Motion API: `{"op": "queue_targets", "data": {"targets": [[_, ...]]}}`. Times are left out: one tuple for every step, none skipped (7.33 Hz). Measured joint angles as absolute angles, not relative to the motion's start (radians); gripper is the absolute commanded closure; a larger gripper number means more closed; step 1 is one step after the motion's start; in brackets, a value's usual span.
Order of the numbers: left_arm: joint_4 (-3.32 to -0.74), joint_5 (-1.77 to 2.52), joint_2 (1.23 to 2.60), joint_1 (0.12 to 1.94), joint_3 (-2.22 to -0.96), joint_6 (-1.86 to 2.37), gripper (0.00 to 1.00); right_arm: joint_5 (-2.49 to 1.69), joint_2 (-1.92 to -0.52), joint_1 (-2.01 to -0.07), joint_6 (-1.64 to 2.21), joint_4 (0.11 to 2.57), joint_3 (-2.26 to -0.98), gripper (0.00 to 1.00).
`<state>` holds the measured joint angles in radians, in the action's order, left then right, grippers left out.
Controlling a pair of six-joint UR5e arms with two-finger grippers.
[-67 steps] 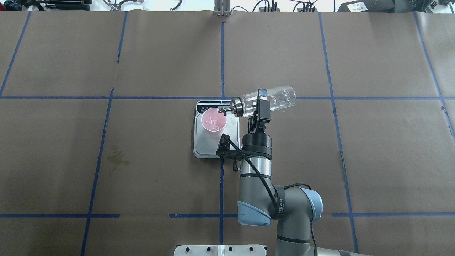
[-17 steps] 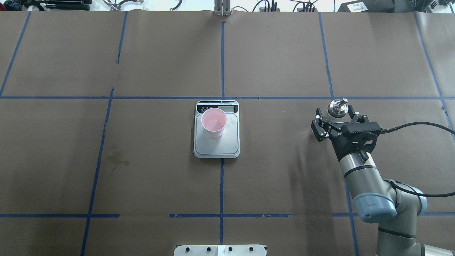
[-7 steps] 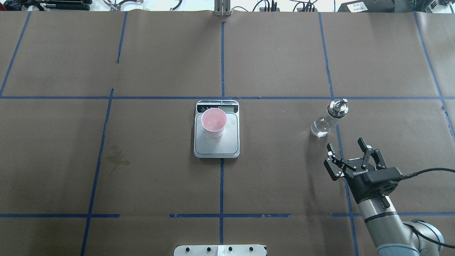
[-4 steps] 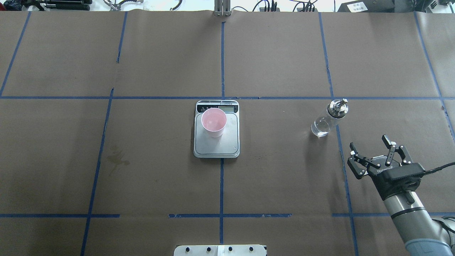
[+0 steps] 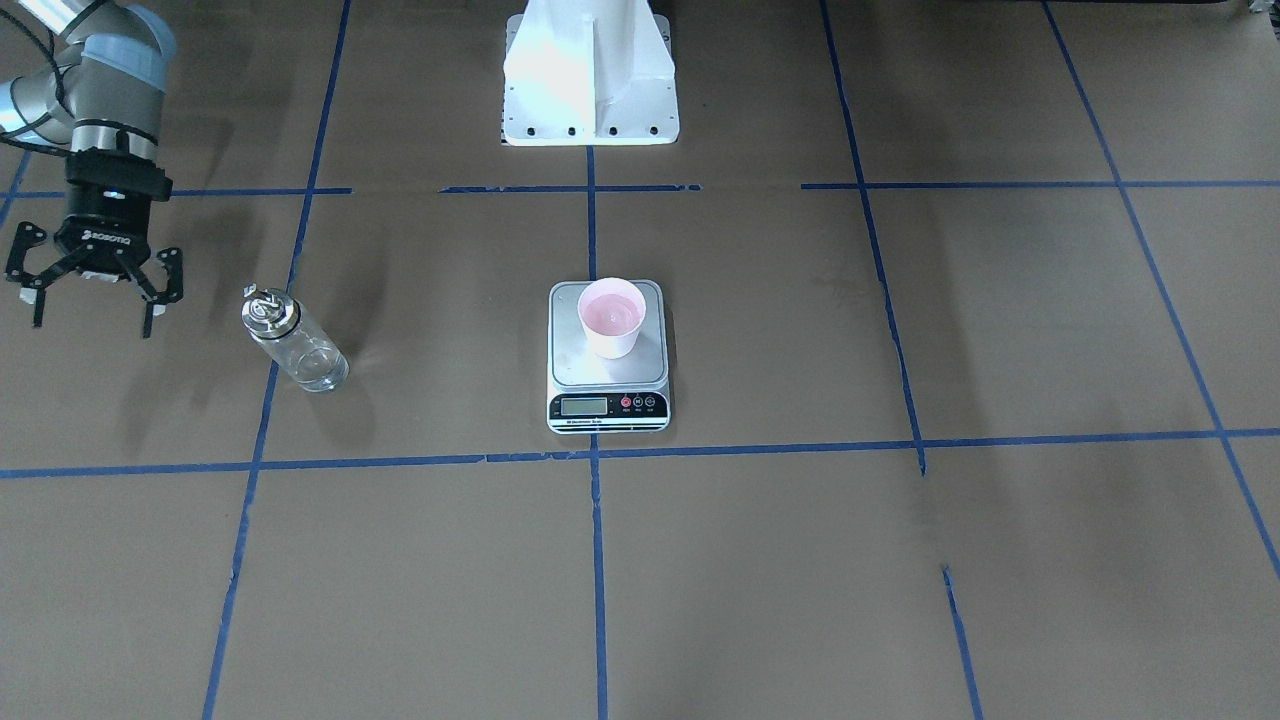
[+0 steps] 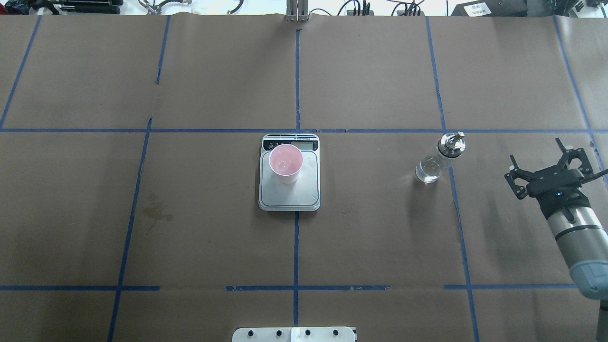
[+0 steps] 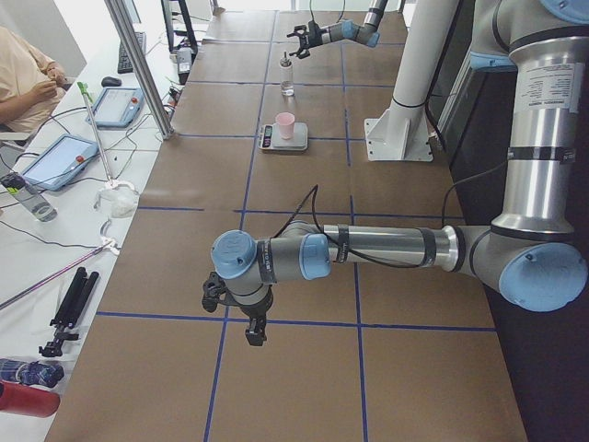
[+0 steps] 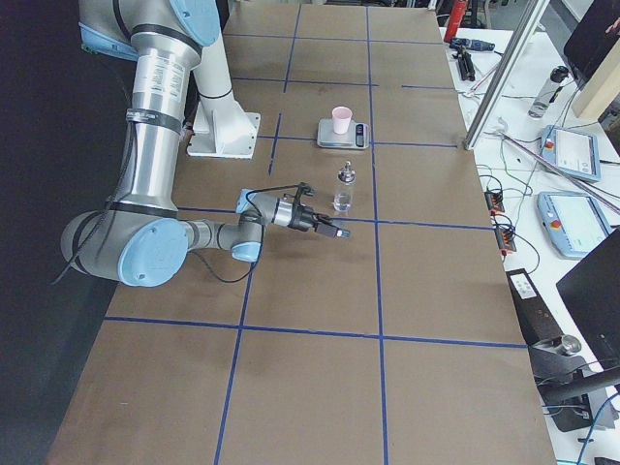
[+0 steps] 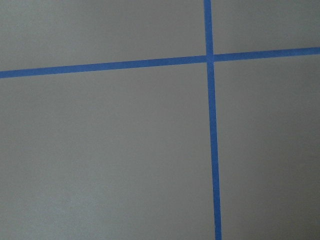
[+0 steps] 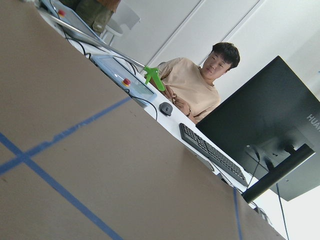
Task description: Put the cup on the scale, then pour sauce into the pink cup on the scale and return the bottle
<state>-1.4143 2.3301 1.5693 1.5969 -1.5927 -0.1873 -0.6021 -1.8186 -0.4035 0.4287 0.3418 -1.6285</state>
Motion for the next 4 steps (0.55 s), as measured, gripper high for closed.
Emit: {"op": "queue_targets", "data": {"targets": [[-1.414,2.330,1.569,1.597,-1.592,-0.187,0.00,-0.658,-1.812,-0.489,0.333,0.362,-1.586,0.00],[-1.414,2.330,1.569,1.597,-1.592,-0.187,0.00,-0.704,-1.801,-0.570,0.260,0.397,-1.549,0.00],[-1.414,2.331,1.569,1.597,-1.592,-0.187,0.00,-0.741,-1.793,-0.646,0.201,0.440,-1.527,0.00],[-1.414,2.331,1.569,1.597,-1.592,-0.187,0.00,-0.770,-1.788,-0.716,0.153,0.483,-1.517,0.00]]}}
